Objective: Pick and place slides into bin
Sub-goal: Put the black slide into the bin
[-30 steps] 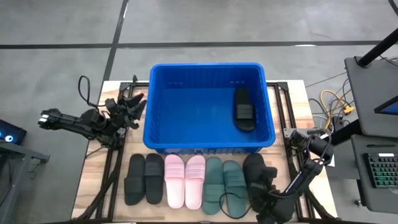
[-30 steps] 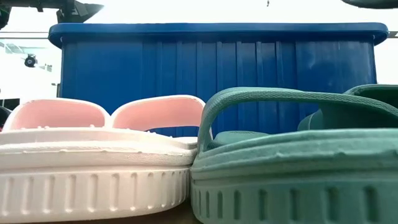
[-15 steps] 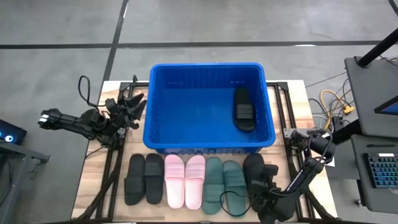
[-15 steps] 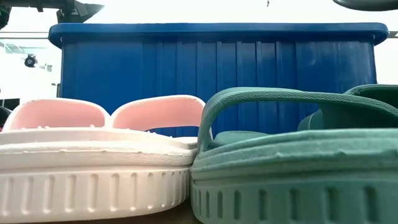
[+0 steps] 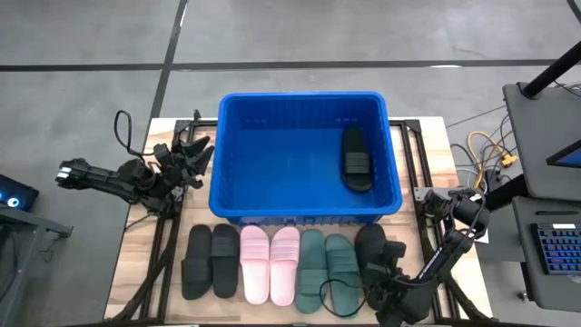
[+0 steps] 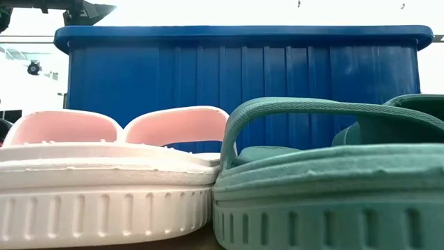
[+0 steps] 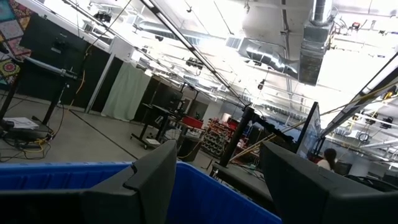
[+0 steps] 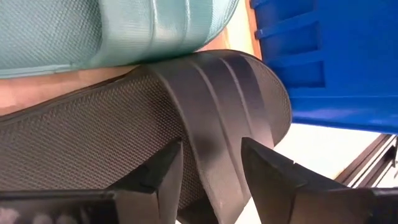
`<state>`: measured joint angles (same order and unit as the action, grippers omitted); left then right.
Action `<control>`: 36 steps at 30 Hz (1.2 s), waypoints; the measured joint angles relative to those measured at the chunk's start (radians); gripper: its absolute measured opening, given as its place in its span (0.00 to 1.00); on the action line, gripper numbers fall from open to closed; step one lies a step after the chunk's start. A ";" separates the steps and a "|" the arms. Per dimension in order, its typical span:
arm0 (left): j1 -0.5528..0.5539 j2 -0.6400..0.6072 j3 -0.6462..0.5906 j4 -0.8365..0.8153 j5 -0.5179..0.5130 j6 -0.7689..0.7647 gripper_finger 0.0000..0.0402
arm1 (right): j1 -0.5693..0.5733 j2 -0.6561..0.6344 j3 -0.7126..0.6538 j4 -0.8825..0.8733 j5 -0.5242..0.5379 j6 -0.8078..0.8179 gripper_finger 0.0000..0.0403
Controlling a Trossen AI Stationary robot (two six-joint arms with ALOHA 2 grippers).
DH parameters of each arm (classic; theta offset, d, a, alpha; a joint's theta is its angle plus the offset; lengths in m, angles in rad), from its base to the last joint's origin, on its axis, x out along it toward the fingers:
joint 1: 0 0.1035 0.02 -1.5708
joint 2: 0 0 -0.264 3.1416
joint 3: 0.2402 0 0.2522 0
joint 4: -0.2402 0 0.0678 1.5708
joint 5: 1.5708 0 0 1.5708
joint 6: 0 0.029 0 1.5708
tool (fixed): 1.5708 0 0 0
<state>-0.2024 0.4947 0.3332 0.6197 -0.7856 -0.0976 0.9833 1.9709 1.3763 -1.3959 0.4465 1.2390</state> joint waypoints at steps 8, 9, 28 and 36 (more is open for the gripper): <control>0.000 -0.001 0.000 0.000 0.000 0.000 0.54 | -0.002 0.000 -0.009 0.002 -0.001 0.025 0.21; 0.000 -0.001 0.000 0.000 0.000 0.000 0.54 | -0.002 0.000 -0.009 0.002 -0.001 0.025 0.18; 0.000 -0.007 0.000 0.000 0.000 0.000 0.54 | -0.005 -0.001 0.103 -0.100 -0.060 0.018 0.03; 0.000 -0.007 0.000 0.000 0.000 0.000 0.54 | -0.004 -0.001 0.229 -0.177 -0.060 0.009 0.03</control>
<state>-0.2024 0.4873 0.3332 0.6197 -0.7853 -0.0975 0.9796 1.9697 1.6057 -1.5726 0.3866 1.2480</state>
